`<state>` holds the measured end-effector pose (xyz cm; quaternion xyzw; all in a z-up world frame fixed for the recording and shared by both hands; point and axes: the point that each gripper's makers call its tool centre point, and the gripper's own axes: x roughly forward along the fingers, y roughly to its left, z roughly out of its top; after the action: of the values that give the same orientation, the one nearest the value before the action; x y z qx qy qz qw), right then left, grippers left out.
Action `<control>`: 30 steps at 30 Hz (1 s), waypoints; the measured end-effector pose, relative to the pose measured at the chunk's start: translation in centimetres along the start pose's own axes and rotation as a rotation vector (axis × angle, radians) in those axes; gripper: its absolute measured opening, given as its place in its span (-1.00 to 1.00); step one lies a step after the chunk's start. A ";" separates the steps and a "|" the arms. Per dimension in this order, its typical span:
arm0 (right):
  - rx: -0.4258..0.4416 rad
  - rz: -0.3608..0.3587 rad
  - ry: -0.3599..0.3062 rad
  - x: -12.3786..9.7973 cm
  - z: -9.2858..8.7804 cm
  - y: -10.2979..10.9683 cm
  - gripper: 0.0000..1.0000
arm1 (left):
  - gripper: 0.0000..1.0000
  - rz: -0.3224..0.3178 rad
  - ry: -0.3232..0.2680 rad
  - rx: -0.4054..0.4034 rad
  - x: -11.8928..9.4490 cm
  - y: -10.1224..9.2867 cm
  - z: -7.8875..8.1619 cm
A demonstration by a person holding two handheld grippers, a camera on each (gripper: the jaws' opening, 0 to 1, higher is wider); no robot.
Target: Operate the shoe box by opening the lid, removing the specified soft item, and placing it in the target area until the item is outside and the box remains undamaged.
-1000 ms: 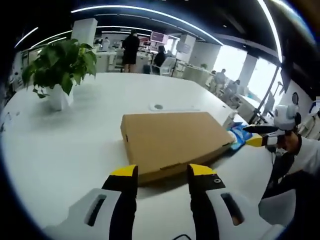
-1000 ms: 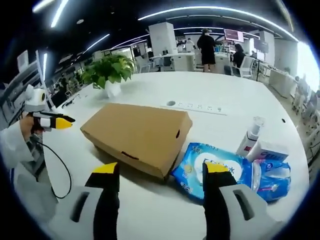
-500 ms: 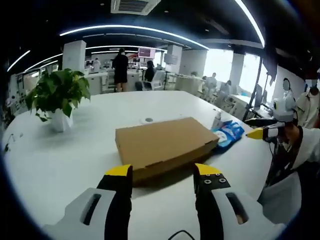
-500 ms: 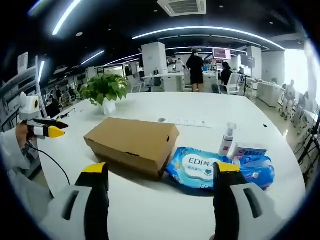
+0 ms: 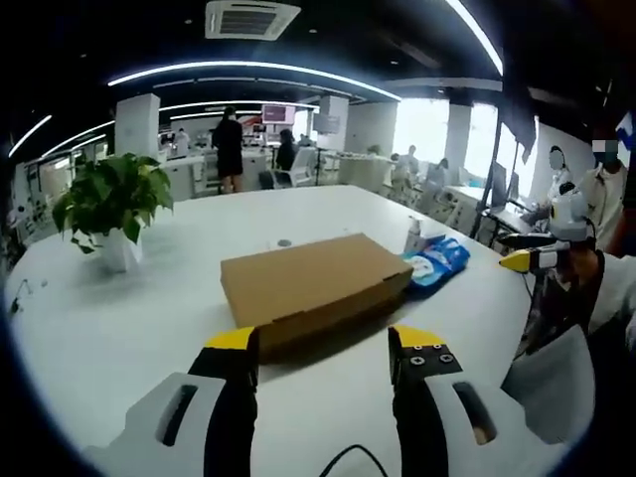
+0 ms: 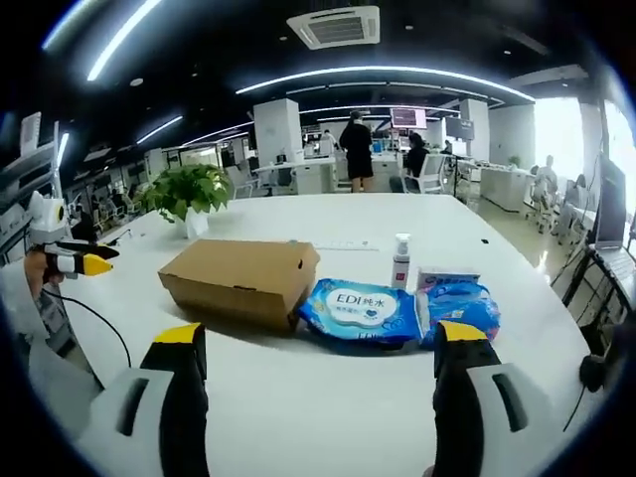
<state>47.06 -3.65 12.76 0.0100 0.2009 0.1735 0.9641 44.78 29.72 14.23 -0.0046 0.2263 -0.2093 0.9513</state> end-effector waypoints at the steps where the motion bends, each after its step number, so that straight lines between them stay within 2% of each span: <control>1: 0.003 -0.007 -0.002 -0.4 -0.1 -0.2 0.81 | 0.08 0.001 0.000 0.004 -0.1 0.0 0.0; 14: 0.054 -0.037 -0.026 -3.8 -0.6 -1.1 0.86 | 0.07 0.001 0.006 -0.008 -1.1 -1.0 -0.9; 30: 0.066 -0.027 -0.025 -4.4 -0.9 -1.2 0.85 | 0.06 0.004 0.007 -0.016 -1.5 -1.5 -1.1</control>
<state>43.30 -6.31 13.55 0.0411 0.1945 0.1535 0.9679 42.43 29.04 14.03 -0.0111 0.2314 -0.2055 0.9508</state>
